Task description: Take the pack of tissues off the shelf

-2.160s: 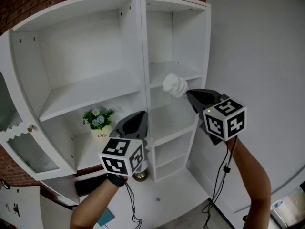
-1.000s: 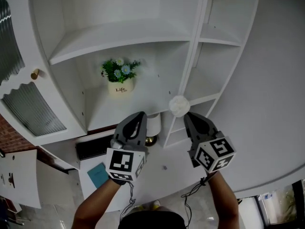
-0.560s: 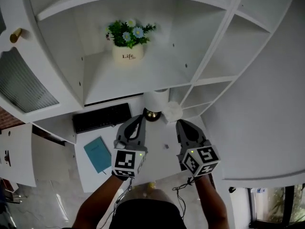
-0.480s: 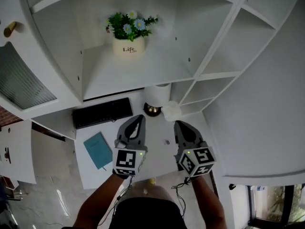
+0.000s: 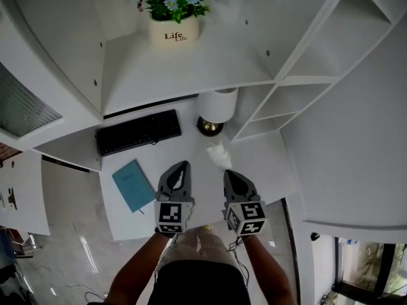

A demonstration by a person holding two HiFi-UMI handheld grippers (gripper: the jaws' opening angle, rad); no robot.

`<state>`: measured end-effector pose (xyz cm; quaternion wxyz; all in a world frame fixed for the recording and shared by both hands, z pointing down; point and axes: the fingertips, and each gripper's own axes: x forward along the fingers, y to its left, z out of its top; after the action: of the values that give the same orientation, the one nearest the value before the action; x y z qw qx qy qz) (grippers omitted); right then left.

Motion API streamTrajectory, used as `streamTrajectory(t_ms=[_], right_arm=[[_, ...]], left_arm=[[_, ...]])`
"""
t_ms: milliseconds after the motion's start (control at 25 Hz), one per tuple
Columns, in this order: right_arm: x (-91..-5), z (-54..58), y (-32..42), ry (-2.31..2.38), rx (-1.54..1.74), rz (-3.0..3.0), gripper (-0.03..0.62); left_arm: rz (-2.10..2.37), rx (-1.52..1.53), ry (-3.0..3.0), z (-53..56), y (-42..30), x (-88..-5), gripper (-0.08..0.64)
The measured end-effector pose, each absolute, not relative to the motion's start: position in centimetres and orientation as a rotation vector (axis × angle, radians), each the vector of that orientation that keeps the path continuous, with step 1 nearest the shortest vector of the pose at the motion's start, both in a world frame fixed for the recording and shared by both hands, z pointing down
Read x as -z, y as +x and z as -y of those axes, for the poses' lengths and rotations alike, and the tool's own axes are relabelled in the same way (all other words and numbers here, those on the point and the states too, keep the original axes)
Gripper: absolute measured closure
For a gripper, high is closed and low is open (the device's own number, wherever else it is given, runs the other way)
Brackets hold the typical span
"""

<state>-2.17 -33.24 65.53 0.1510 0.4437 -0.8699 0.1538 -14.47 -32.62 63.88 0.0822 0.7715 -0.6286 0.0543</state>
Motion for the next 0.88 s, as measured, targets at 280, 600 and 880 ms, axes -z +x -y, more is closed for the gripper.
streamTrajectory(t_ms=[280,600,880], right_arm=[[-70.3,32.5,-2.6,1.275,-0.507,2.438,0.592],[-79.7,31.5,-2.9,1.192,-0.633,2.295,0.592],[-83.5,29.9,-3.2,1.115,-0.68,2.235,0.592]], left_arm=[[1.9,-0.188,2.233,31.6,-15.7,-68.3,0.543],[1.856,-0.274,2.167,30.3,-15.9,-72.7,0.543],[1.75,-0.384,2.086,28.9,-15.4,-79.1,0.543]])
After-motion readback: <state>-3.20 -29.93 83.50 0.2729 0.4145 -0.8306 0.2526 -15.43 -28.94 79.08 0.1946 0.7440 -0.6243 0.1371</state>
